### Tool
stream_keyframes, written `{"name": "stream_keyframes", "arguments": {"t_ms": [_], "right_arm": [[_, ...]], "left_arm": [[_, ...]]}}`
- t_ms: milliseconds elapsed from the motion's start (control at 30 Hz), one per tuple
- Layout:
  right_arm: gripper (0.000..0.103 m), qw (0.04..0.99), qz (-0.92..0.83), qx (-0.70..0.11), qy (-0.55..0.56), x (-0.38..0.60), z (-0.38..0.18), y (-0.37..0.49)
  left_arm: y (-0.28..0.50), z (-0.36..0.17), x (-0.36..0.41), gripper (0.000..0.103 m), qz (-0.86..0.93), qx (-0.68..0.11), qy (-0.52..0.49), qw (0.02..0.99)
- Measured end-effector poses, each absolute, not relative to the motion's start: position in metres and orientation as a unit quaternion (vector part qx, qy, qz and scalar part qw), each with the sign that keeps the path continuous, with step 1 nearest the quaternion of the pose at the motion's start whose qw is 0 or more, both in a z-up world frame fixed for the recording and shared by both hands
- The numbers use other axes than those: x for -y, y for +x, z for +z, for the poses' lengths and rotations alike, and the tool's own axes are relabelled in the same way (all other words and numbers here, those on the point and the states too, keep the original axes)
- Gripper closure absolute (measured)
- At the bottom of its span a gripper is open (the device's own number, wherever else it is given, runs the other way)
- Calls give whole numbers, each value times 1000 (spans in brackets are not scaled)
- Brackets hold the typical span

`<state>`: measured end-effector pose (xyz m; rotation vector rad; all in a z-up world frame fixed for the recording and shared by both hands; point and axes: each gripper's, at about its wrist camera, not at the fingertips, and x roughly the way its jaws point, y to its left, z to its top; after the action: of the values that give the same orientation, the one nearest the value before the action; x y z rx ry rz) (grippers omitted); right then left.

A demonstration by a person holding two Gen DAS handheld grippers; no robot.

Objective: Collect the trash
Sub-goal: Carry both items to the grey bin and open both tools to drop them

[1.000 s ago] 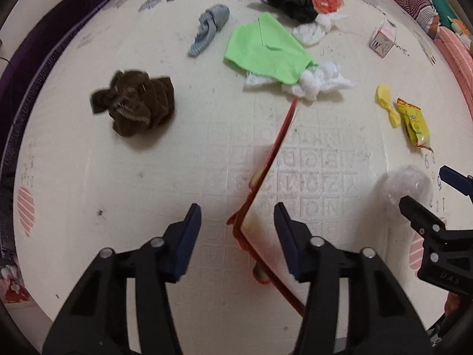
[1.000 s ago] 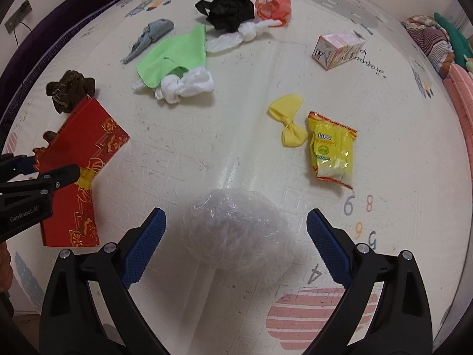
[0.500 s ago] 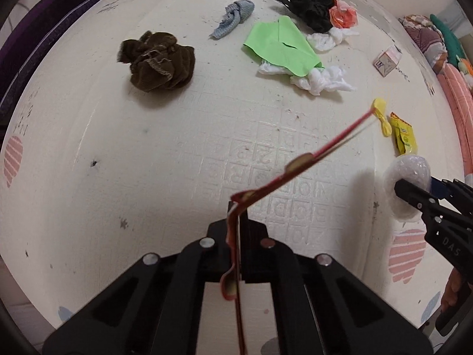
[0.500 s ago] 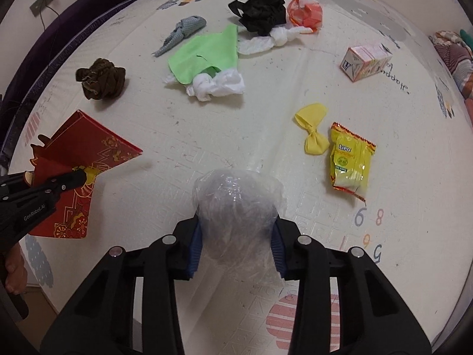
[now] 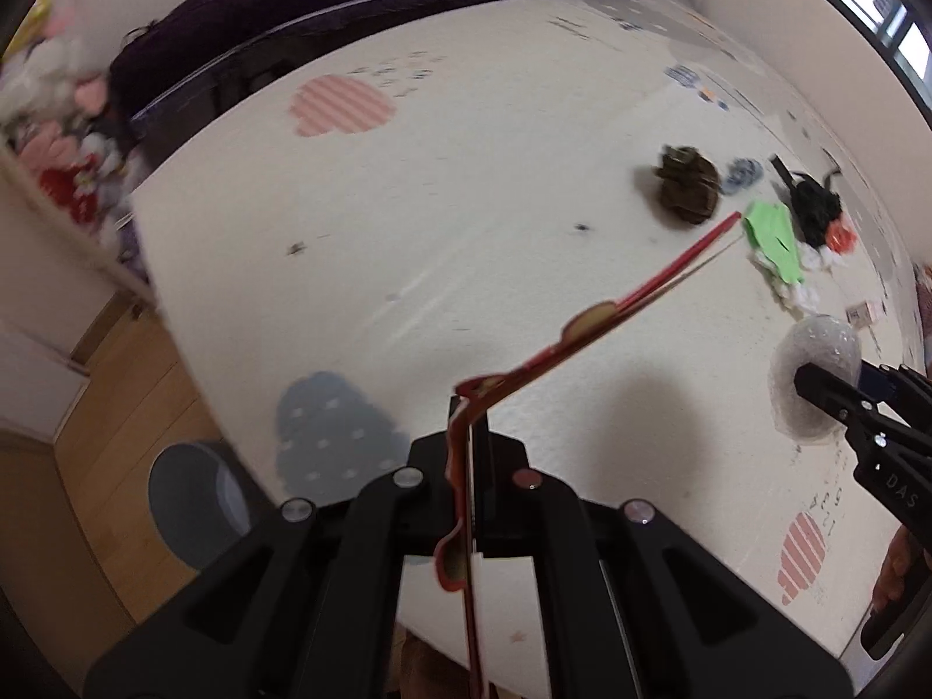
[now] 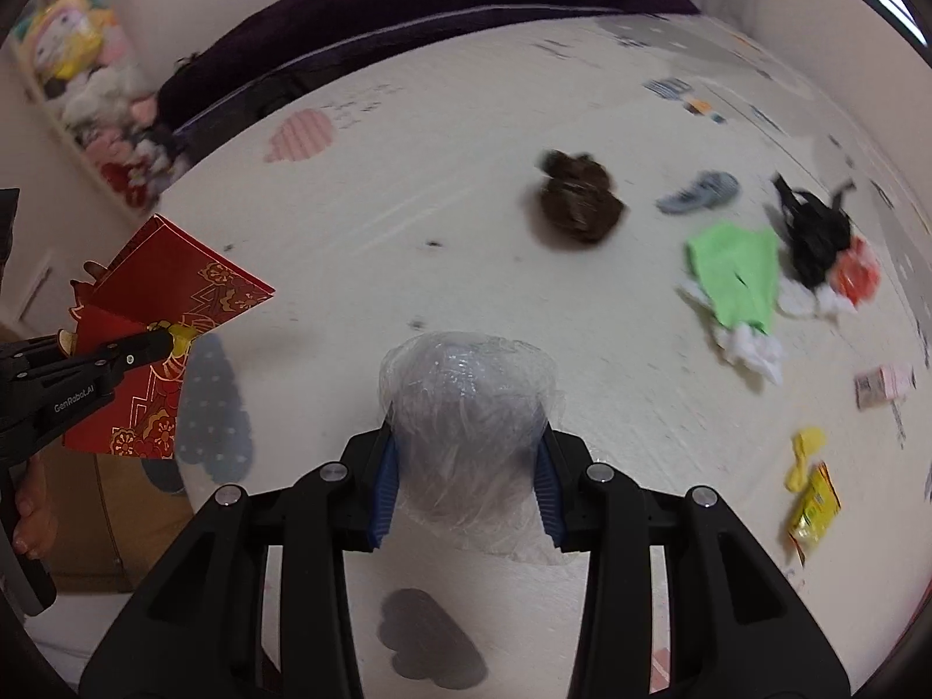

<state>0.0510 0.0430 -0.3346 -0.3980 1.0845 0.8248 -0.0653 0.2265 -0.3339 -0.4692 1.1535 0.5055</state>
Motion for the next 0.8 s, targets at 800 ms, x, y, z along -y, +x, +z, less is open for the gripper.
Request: {"name": "stream_keyframes", "arguments": {"t_ms": [800], "right_arm": [[65,572,628,-416,-324,-403,-365,-267]], "left_arm": [[-409,-400,-441,97,472,-468,-351,659]]}}
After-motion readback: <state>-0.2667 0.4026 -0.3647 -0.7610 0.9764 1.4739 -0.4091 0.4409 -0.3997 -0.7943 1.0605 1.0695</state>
